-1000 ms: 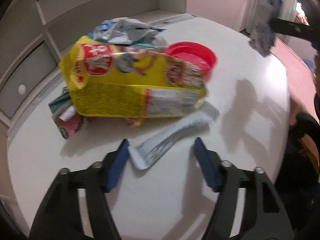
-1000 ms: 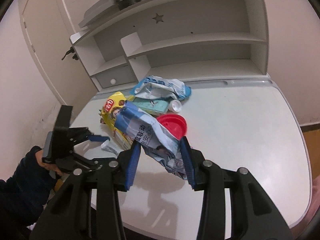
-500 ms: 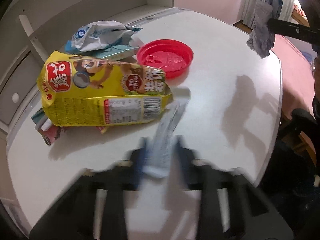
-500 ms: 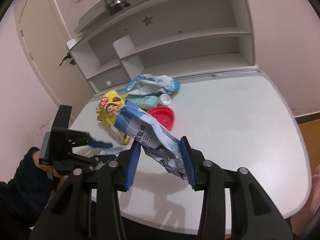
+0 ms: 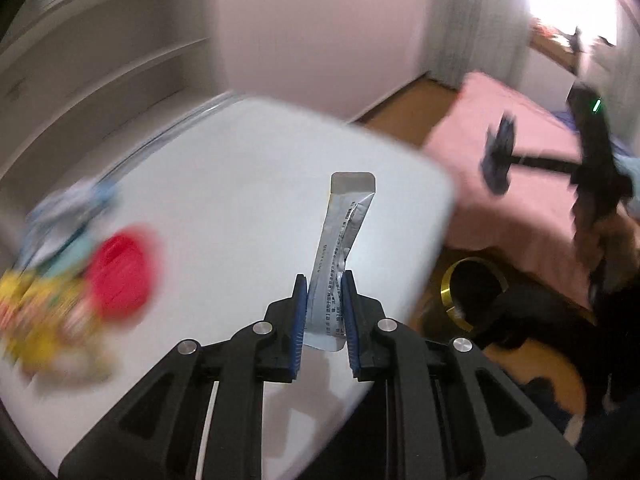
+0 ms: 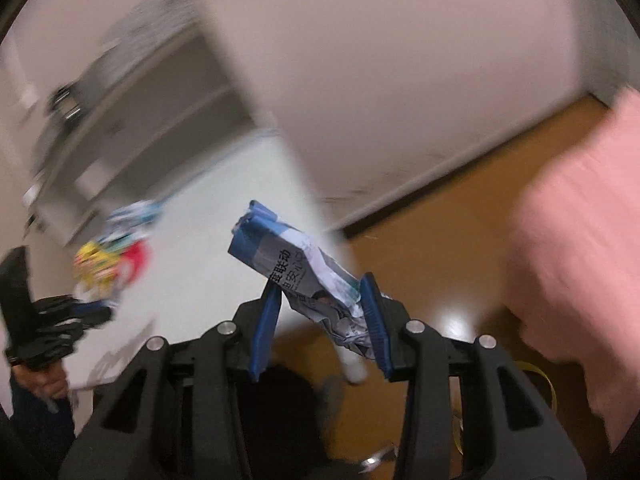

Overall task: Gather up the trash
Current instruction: 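Carry both items over the black bin and open both tools to drop them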

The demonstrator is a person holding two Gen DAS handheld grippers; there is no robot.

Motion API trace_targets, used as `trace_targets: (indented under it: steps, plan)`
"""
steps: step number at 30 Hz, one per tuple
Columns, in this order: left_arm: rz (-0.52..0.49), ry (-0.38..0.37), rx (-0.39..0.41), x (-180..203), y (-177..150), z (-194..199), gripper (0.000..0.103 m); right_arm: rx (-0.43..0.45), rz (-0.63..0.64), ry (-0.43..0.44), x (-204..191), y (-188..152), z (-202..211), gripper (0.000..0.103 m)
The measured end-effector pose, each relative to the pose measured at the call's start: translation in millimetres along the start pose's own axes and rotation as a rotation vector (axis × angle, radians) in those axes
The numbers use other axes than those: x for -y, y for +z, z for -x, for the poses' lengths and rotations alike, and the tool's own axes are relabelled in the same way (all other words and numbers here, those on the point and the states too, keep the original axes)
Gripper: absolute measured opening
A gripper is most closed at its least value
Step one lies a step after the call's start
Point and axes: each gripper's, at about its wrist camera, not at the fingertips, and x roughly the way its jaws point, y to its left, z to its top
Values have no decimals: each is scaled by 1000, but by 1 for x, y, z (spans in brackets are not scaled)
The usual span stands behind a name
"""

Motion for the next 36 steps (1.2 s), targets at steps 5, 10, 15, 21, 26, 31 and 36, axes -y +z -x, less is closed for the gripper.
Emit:
trace_targets:
  steps: [5,10,15,21,26,31,36]
  plan:
    - [-154,-198,-33,106,49,-84,17,-47,-241,-160,120,-54,5,41]
    - [-269,-309,-135,191,69,-176,17,-147,-443,-283,212,-116,-8,41]
    - [-376,-400,-280,251,74,-270,17,-220,-577,-316,265,-162,-28,41]
    - [-461,-435,-399,304,58,-341,17,-288,-675,-312,298,-199,-53,41]
    - [-481,-447,-448,321,39,-373,17,-313,-718,-305,315,-214,-61,42]
    - [-476,-454,-482,326,30,-388,17,-295,-741,-305,323,-216,-58,58]
    - [-477,-473,-506,331,16,-386,17,-261,-749,-311,325,-210,-47,64]
